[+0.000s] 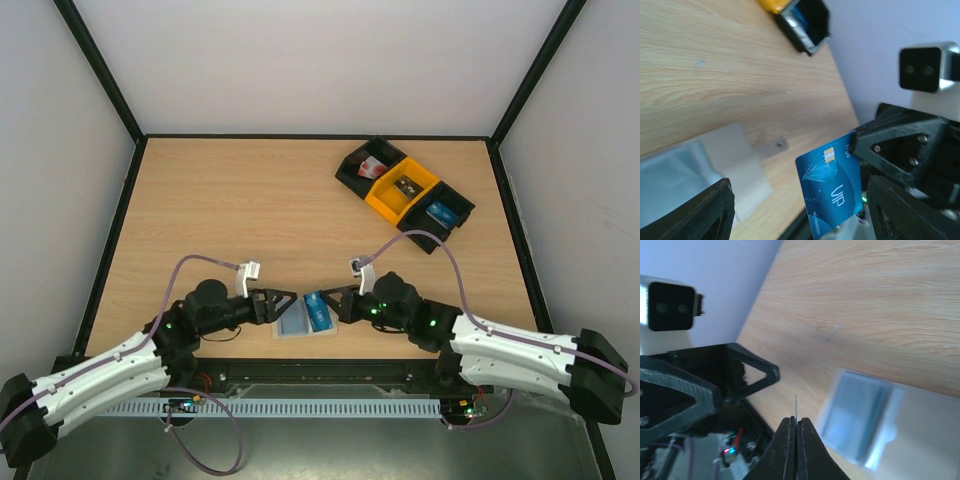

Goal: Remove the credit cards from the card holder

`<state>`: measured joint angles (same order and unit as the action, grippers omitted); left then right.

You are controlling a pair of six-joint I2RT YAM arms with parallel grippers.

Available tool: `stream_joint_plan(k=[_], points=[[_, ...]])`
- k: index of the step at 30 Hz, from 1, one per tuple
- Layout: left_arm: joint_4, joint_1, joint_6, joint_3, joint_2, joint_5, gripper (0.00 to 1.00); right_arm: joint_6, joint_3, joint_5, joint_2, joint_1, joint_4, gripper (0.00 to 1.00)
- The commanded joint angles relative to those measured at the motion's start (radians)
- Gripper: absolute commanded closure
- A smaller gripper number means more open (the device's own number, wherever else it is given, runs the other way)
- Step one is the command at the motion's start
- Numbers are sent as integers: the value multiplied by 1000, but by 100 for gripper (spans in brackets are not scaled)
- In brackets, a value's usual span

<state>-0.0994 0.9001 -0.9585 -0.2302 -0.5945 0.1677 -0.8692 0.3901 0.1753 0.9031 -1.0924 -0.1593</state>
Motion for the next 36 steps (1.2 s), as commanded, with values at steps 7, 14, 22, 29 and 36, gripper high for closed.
stream_joint_plan(k=[7,14,22,29,36], points=[[-162,1,75,14,53,328,31,-17,1,288,-112,0,-134,98],[-198,1,69,17,22,366,72,-35,20,353,-37,-1,-173,98],[-194,0,76,28,27,358,97,-50,15,314,-43,0,-183,98],[-196,1,45,21,49,251,97,-157,-35,163,-106,0,-199,65],[-263,1,-53,54,116,0,97,-325,-144,19,-162,0,-310,41]])
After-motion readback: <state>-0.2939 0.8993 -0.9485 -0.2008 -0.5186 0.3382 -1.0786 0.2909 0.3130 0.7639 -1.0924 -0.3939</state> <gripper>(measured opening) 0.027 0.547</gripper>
